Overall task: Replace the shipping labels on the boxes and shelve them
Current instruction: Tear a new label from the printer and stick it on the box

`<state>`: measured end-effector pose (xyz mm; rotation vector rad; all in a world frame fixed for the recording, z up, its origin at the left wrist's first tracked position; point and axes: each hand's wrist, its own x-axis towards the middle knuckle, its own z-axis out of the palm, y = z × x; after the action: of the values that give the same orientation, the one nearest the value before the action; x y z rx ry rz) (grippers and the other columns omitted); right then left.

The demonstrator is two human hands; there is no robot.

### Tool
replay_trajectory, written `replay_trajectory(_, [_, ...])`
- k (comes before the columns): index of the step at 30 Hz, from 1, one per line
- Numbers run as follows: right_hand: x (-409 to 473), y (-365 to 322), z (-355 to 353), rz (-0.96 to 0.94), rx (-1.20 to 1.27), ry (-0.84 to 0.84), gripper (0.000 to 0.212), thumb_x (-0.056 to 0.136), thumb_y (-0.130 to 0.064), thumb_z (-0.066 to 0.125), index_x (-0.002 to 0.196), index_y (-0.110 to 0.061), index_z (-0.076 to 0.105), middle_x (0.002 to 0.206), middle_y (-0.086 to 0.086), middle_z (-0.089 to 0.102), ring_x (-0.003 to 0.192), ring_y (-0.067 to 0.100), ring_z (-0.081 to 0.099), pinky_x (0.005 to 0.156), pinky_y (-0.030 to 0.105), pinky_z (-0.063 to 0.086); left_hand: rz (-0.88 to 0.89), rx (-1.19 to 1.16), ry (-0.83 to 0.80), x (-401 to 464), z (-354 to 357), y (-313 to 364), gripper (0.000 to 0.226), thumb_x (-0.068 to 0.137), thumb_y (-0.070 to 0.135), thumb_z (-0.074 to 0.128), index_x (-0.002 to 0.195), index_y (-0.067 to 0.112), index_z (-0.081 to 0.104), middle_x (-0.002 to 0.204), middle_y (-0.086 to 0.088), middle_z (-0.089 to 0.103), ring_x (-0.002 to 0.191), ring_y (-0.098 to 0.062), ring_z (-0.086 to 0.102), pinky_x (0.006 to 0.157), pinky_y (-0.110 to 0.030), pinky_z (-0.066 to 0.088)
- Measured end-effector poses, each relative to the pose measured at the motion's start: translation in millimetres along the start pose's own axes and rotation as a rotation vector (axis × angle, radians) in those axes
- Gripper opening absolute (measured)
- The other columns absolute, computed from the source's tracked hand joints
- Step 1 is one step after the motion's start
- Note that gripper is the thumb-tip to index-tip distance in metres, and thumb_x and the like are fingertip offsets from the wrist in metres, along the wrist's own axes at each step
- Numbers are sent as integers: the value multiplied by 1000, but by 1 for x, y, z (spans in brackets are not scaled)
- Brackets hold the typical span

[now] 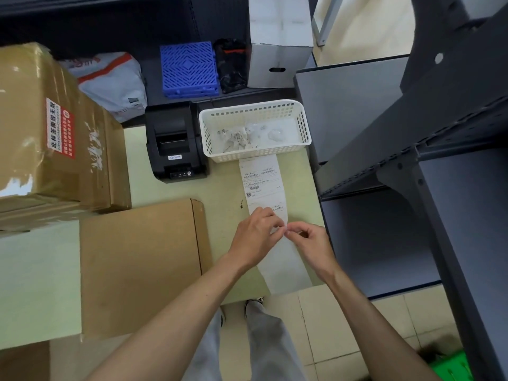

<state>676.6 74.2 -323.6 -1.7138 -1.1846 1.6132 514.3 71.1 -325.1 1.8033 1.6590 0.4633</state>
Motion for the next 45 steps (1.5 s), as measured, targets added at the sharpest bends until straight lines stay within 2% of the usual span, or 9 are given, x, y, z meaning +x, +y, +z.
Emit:
replay_trajectory(9, [-2,1,2,-19,-15,28,6,89,-12,69,88,-12,75,73,-12,69,70,1,58,67,11,44,-106,-71,-30,1,-2,2,14,95,31,64,89,23,74,92,11,62,92,-11,55,70,-33,45])
replay_trajectory(14, [-1,5,2,26,-73,87,6,88,-14,70,85,-13,75,81,-4,73,73,2,61,68,14,47,-192,-85,5,3,-12,-3,15,94,30,64,84,21,71,92,9,62,87,-11,56,71,-33,45])
replay_trajectory(18, [0,3,1,49,-95,120,8,88,-14,68,83,-14,75,80,-4,73,71,3,61,65,13,46,-255,-126,64,9,-28,-12,15,94,30,65,85,21,73,87,12,63,82,-9,57,74,-33,48])
replay_trajectory(23, [1,2,0,48,-117,122,10,88,-14,67,81,-17,74,82,-5,73,73,4,63,64,10,47,-324,-174,150,14,-49,-25,13,91,25,69,83,17,75,84,8,65,79,-16,62,76,-42,54])
replay_trajectory(26, [1,2,0,45,-124,115,10,88,-15,67,82,-16,75,82,-6,73,75,4,63,64,8,46,-344,-166,180,17,-66,-32,12,92,23,69,83,17,75,86,5,67,79,-17,62,78,-39,53])
replay_trajectory(37, [-4,14,-2,92,-191,133,14,87,-14,65,77,-17,74,79,-7,72,74,7,62,65,18,46,-419,-88,260,16,-101,-52,12,93,27,67,85,20,73,90,6,66,80,-16,62,76,-38,53])
replay_trajectory(40, [-3,19,-3,109,-202,138,15,86,-14,64,76,-17,74,77,-6,71,73,9,62,65,23,46,-428,-109,274,16,-104,-54,12,93,26,67,86,19,74,91,5,67,80,-17,62,79,-37,52])
replay_trajectory(43, [-2,22,-4,114,-216,153,15,86,-13,64,75,-17,74,76,-6,71,72,8,61,64,22,45,-424,-128,295,16,-106,-56,12,93,24,68,82,20,72,88,3,67,76,-18,61,92,-32,46])
replay_trajectory(45, [-1,23,-3,115,-215,156,15,85,-12,64,74,-16,74,74,-6,71,70,7,61,63,21,44,-423,-135,300,15,-108,-56,12,92,23,68,81,20,72,86,3,66,76,-18,60,90,-33,47])
